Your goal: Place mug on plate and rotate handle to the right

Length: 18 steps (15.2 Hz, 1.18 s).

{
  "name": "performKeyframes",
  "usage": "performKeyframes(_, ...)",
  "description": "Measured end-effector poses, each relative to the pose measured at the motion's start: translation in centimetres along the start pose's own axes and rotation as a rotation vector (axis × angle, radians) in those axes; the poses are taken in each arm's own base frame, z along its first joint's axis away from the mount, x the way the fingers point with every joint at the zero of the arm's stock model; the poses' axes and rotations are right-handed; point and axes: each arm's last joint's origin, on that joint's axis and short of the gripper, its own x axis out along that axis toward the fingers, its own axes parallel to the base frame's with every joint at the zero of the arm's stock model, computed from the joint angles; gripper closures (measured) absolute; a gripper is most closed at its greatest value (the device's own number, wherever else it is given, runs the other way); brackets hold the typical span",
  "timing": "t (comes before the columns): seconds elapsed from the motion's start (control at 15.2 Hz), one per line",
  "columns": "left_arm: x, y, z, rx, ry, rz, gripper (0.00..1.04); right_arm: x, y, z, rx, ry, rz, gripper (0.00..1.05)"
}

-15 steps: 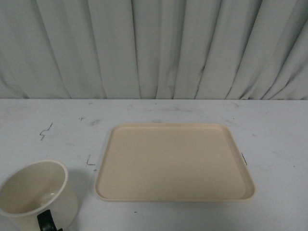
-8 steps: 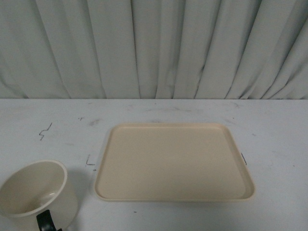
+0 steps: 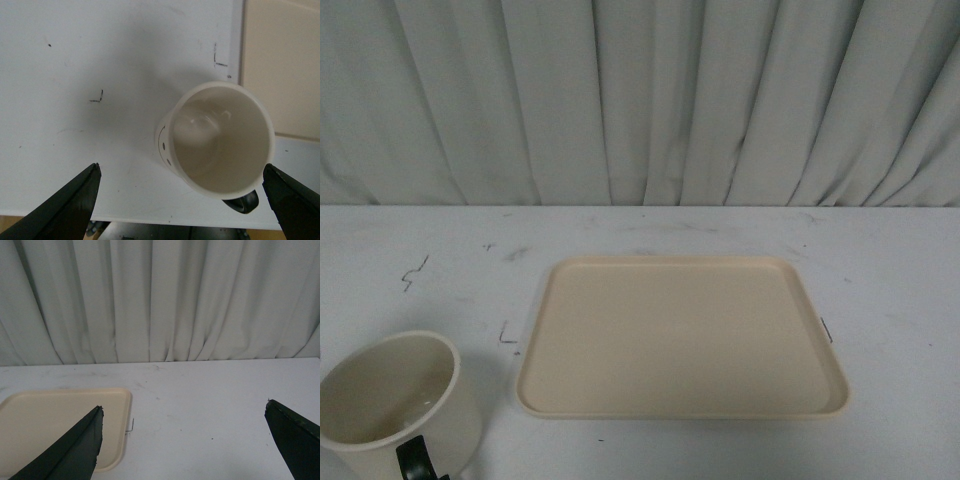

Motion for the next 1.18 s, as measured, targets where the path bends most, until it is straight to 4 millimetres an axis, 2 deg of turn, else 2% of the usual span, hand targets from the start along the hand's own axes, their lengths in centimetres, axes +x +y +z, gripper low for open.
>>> performKeyframes(0.13,5.3,0.0,0.0,0.034,0.159,0.085,0.07,0.0,0.0,0.0,0.0,0.0,0.0,0.06)
performKeyframes(0.33,7.0,0.3,0.3,0.037,0.174,0.119,0.07,0.0,0.0,0.0,0.0,0.0,0.0,0.06)
performKeyframes(0.46,7.4,-0.4,0.4,0.08,0.178,0.107,0.09,0.0,0.0,0.0,0.0,0.0,0.0,0.06)
performKeyframes(0.52,7.6,-0.7,0.5,0.091,0.179,0.103,0.2,0.0,0.0,0.0,0.0,0.0,0.0,0.06)
performKeyframes(0.85,7.8,-0.9,0.6,0.111,0.18,0.096,0.58,0.0,0.0,0.0,0.0,0.0,0.0,0.06)
performKeyframes(0.98,7.7,-1.0,0.5,0.117,0.192,0.094,0.81,0.0,0.0,0.0,0.0,0.0,0.0,0.06)
performKeyframes(1.05,7.6,-1.2,0.5,0.123,0.195,0.089,0.89,0.0,0.0,0.0,0.0,0.0,0.0,0.06)
performKeyframes(1.18,7.3,-1.3,0.6,0.129,0.196,0.089,0.96,0.0,0.0,0.0,0.0,0.0,0.0,0.06)
